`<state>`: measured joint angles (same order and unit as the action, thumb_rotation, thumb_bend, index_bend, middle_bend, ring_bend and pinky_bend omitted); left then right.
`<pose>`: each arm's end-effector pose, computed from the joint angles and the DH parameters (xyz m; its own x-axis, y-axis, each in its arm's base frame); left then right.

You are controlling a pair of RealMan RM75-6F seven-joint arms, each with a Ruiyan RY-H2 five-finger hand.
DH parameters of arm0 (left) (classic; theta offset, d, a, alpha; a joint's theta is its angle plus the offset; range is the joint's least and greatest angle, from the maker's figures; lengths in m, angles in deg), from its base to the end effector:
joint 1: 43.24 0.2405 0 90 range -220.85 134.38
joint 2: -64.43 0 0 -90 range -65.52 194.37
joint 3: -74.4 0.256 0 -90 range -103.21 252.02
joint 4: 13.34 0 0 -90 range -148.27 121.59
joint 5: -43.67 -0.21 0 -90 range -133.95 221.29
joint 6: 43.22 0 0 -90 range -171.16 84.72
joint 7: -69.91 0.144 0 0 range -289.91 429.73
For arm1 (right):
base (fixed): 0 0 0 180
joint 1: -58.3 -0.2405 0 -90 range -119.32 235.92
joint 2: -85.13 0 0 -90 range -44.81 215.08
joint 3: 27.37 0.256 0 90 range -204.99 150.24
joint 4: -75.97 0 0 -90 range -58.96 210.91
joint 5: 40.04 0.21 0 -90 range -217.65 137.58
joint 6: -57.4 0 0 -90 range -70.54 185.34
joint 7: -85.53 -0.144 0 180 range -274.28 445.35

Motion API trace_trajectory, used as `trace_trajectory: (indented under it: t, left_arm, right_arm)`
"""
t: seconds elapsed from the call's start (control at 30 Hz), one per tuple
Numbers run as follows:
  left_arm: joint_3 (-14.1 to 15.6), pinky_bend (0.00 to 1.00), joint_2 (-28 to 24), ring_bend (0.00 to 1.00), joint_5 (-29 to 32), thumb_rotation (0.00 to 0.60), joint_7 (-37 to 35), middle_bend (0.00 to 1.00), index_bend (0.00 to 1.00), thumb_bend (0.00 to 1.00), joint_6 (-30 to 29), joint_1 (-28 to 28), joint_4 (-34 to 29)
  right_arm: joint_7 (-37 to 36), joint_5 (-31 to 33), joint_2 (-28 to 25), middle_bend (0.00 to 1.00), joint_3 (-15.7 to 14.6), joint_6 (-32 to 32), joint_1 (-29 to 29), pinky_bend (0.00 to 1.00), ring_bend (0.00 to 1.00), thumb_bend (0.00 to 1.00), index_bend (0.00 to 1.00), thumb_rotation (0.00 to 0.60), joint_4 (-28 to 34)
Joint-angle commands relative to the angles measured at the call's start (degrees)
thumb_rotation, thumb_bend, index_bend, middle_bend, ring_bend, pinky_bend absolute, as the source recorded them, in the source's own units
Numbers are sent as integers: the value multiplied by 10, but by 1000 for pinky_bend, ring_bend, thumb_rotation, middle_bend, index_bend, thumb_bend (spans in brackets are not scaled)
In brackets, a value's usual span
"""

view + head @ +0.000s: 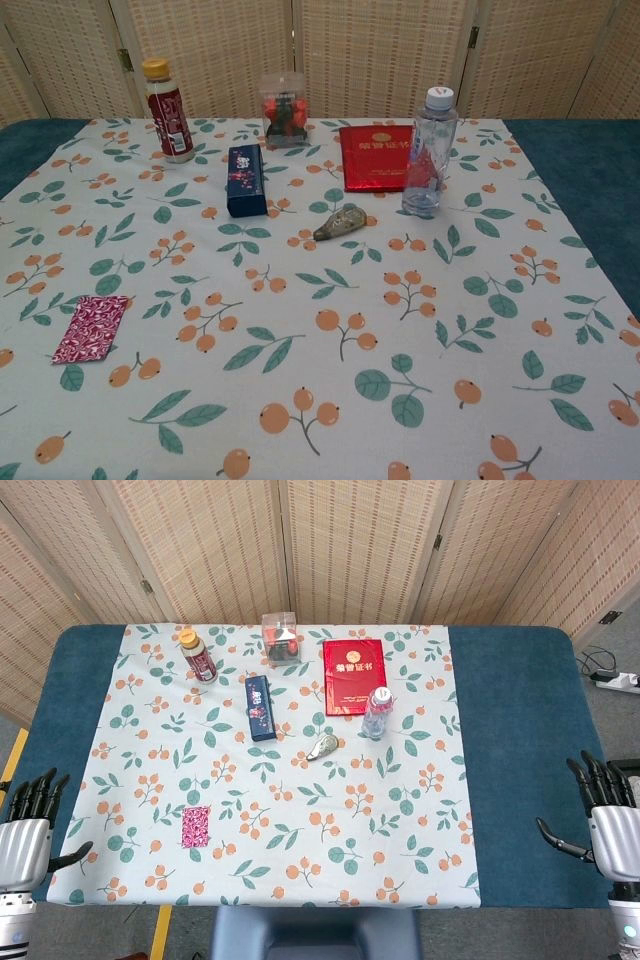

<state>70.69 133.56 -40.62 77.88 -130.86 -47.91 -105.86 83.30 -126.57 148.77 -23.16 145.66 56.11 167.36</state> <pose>-0.3035 0.1822 0.1403 0.4368 -0.0458 0.8984 0.8995 0.0257 -0.4361 -0.3165 -0.1713 0.1735 0.3825 0.0600 0.9220 -0.9240 0.0216 0.3819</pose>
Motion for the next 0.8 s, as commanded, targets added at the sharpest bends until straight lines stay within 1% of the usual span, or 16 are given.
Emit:
trace_trajectory:
  t: [0.03,0.37,0.63,0.73,0.8]
  left_arm:
    - [0,0,1,0,-1,600,0,0,0,146,0,0,1]
    - [1,0,-4,0,2,600,1,0,0,146,6,-1,-1]
    - [4,0,-4,0,2,600,4,0,0,146,16,-5,1]
    - [4,0,-6,0,-2,600,2,0,2,146,21,-9,2]
    - [5,0,-7,0,-11,600,-5,0,20,145,27,-15,3]
  right_arm:
    - [-2,1,-3,0,0,-2,0,0,0,327,0,221,1]
    - [-5,1,-8,0,-2,-13,-4,0,0,329,0,219,3]
    - [-5,11,-21,0,-7,-36,-8,0,0,328,0,226,15]
    - [-3,12,-23,0,-5,-37,-9,0,0,329,0,224,17]
    - [-2,12,-25,0,-4,-39,-11,0,0,328,0,226,20]
